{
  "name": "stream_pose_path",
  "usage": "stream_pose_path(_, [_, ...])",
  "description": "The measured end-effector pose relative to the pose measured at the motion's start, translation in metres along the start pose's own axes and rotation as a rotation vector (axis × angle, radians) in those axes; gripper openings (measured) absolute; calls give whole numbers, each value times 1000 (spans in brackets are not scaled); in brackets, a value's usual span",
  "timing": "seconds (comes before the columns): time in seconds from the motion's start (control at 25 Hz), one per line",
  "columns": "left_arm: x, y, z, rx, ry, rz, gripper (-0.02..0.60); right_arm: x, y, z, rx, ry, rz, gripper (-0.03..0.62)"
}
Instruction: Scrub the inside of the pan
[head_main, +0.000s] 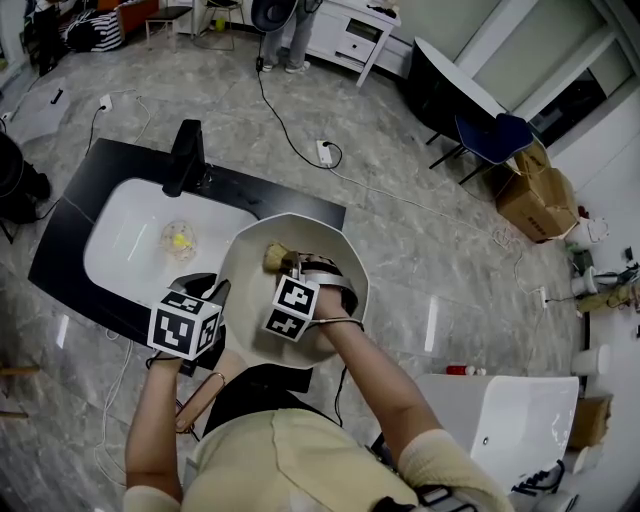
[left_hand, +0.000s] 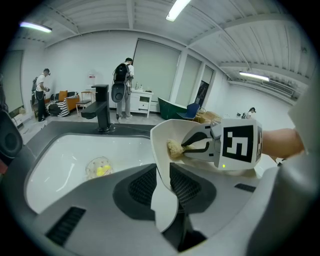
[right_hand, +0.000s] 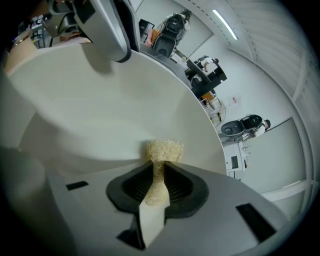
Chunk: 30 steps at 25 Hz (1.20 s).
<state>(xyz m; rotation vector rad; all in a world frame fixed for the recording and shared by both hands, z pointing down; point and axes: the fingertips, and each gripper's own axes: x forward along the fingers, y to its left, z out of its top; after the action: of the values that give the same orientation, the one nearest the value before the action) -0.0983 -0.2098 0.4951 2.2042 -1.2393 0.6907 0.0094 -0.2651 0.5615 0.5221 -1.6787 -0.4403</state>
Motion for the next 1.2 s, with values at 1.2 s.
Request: stream_pose_path(1.2, [0, 0, -1, 9, -2, 20, 89, -79, 115, 21, -373, -198, 504, 77])
